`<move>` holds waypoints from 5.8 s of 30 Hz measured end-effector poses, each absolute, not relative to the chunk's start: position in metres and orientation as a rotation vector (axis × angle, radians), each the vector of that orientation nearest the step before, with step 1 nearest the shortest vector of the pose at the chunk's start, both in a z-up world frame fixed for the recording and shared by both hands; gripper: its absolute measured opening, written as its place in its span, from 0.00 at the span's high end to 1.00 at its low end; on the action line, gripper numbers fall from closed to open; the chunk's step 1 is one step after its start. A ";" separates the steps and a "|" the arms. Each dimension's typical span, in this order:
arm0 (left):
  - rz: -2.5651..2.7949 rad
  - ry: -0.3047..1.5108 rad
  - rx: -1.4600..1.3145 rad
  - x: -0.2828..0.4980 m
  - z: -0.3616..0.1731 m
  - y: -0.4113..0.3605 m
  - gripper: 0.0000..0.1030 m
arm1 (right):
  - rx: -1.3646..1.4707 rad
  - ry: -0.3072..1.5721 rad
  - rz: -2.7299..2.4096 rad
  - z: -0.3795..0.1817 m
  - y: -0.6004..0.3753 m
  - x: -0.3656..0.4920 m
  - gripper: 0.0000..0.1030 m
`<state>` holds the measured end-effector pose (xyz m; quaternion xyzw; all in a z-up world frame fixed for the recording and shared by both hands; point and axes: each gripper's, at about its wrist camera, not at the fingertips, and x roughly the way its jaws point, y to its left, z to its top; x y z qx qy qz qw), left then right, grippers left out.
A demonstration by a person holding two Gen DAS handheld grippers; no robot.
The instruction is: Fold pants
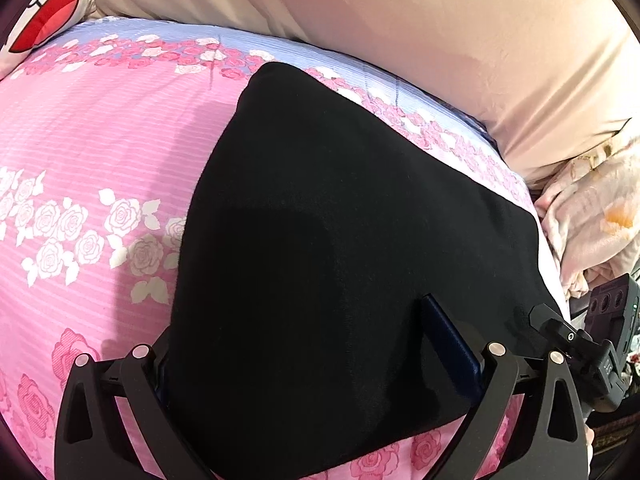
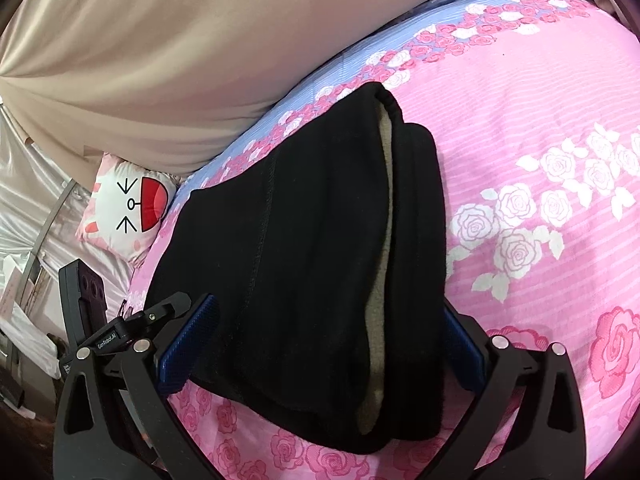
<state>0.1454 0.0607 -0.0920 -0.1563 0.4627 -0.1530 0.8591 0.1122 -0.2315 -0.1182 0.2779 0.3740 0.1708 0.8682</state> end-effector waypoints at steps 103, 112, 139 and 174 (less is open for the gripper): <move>-0.331 0.965 -0.298 0.080 -0.069 0.071 0.67 | 0.591 0.803 0.387 -0.114 -0.233 0.047 0.60; -0.329 1.016 -0.294 0.091 -0.088 0.064 0.19 | 0.632 0.839 0.387 -0.129 -0.239 0.059 0.47; -0.491 0.595 -0.174 -0.027 0.065 0.066 0.74 | 0.388 0.500 0.450 0.015 -0.219 -0.055 0.64; -0.356 0.316 -0.114 0.262 0.108 0.033 0.73 | 0.266 0.323 0.454 0.081 -0.228 0.275 0.63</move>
